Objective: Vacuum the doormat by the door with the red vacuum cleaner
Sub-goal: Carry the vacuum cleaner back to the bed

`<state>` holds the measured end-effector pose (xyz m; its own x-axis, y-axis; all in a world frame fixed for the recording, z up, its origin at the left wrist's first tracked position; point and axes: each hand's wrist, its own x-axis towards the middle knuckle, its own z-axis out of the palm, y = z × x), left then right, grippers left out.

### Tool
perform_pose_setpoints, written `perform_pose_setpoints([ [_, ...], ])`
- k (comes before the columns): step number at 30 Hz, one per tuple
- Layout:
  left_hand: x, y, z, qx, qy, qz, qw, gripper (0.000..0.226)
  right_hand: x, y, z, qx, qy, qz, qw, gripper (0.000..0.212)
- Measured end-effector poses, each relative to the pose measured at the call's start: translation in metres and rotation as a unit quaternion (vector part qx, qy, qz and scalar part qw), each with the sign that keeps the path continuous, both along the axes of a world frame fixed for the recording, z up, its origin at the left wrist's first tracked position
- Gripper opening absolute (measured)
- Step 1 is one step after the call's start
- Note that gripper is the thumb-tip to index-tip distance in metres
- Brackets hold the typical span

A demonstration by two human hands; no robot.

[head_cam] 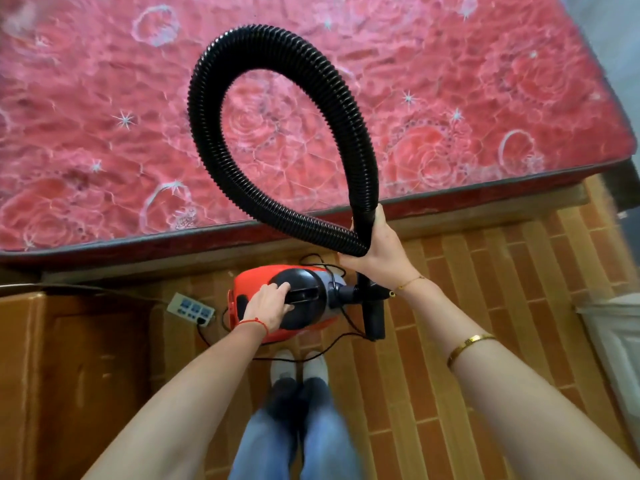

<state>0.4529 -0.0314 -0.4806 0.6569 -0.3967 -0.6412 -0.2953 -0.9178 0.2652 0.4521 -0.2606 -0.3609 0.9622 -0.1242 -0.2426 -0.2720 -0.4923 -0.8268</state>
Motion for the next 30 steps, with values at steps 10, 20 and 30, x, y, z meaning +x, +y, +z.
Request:
perform_pose_setpoints([
  [10, 0.036, -0.012, -0.141, 0.006, 0.024, 0.053, 0.998, 0.030, 0.054, -0.005, -0.145, 0.002, 0.013, 0.057, 0.998, 0.062],
  [20, 0.065, -0.016, -0.216, 0.041, 0.038, 0.038, 0.998, 0.043, 0.076, 0.000, -0.231, -0.015, 0.021, 0.037, 0.999, 0.060],
  [30, 0.074, -0.008, -0.254, 0.037, 0.059, 0.071, 0.995, 0.045, 0.088, 0.004, -0.268, -0.025, 0.032, -0.012, 0.999, 0.062],
])
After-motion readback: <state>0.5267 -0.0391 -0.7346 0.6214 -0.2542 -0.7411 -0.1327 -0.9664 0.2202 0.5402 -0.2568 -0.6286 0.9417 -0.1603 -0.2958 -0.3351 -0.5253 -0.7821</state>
